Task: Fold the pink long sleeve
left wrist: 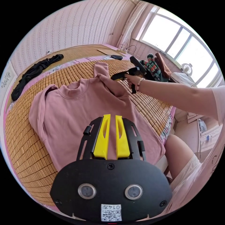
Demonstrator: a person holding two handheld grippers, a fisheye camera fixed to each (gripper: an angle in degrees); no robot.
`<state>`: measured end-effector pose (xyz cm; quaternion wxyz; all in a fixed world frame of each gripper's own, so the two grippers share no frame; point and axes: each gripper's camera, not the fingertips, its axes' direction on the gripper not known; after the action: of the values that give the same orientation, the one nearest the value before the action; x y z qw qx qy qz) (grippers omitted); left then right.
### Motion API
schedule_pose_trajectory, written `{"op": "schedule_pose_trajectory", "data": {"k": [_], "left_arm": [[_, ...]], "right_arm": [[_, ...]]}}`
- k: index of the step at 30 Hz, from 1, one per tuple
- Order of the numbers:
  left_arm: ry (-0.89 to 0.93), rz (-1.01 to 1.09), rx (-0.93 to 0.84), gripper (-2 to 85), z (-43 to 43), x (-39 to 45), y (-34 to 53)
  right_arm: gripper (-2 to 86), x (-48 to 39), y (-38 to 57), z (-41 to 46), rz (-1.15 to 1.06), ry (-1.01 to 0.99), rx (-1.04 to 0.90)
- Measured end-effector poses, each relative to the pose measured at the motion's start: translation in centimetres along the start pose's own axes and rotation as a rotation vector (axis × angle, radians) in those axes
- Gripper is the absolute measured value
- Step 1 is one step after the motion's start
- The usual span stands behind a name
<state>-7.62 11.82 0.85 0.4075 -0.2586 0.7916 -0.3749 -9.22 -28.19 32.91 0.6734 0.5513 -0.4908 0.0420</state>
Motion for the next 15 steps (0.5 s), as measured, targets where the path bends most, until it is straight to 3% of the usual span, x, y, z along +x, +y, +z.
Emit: {"op": "schedule_pose_trajectory", "data": {"k": [5,11,15], "left_arm": [[0.009,-0.032,-0.077,4.2,3.3,1.8,-3.7],[-0.038,-0.127,-0.155,5.0,8.5,4.3,-6.9],[-0.044,-0.113,-0.134,5.4,12.2,4.5,-10.7]], "right_arm": [[1.0,2.5,9.9,-9.2,0.114,-0.062,0.213],[3.4,6.5,21.4,-15.4,0.235,0.025,0.019],[6.5,7.4,18.8,-17.1,0.172,0.064,0.072]]}}
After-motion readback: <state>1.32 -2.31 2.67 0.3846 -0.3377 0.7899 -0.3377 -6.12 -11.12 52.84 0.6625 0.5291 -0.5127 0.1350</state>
